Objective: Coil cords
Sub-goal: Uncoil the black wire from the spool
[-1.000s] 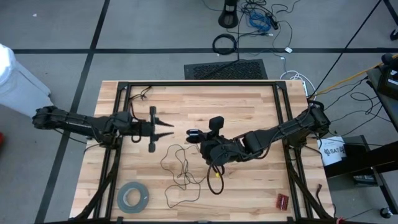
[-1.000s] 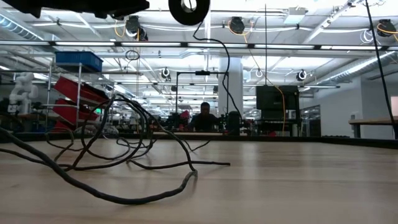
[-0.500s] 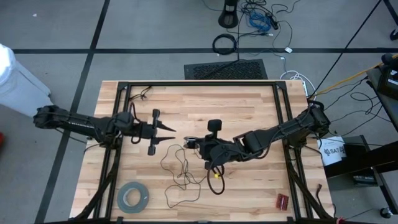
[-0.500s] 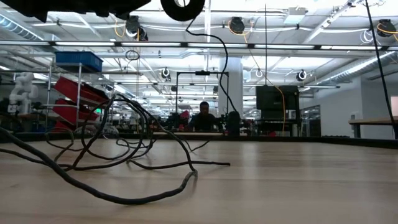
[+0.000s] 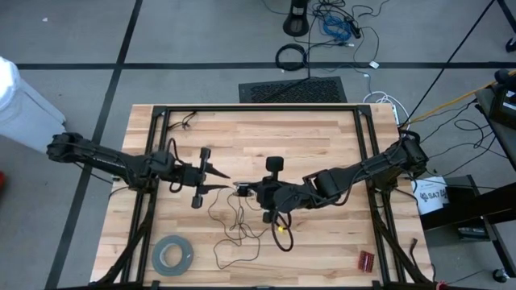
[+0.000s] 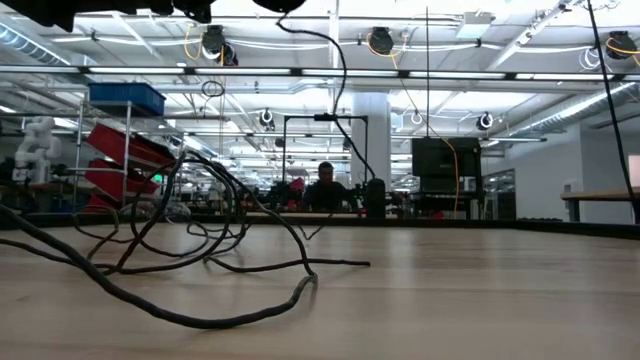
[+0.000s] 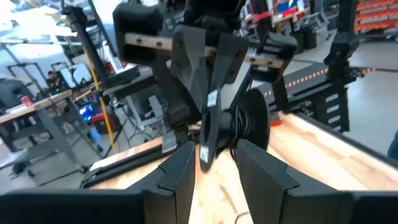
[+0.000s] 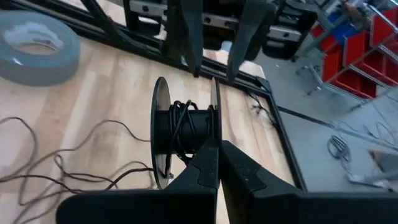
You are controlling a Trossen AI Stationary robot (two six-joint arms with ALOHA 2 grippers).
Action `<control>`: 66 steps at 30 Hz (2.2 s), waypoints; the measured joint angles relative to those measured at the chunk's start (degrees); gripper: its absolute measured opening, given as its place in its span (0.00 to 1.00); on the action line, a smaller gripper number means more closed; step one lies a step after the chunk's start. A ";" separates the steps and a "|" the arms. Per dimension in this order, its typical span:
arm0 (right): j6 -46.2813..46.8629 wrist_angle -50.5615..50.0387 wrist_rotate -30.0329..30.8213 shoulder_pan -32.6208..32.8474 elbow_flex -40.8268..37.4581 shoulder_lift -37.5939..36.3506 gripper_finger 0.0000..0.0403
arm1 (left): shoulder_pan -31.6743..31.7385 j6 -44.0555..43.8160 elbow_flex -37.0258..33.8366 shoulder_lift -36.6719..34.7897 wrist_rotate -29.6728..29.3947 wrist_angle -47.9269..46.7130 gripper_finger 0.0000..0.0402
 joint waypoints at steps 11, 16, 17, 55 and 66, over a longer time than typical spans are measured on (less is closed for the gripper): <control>-0.55 3.79 -0.30 -0.61 0.00 1.56 0.00 | -2.43 1.32 0.04 3.62 -4.08 3.94 0.31; -1.76 4.54 -0.33 -1.07 0.00 2.07 0.00 | -2.57 1.70 0.04 4.28 -5.19 3.93 0.31; -1.82 4.53 -0.35 -1.07 0.00 2.10 0.00 | -2.57 1.70 0.04 4.28 -5.69 3.92 0.31; 0.75 0.76 7.69 3.03 -0.01 -0.93 0.18 | -6.29 8.20 0.04 2.00 -10.31 3.66 0.01; 25.76 -0.40 4.56 11.24 0.00 3.00 0.28 | -15.24 30.07 0.07 -2.96 -10.30 2.84 0.00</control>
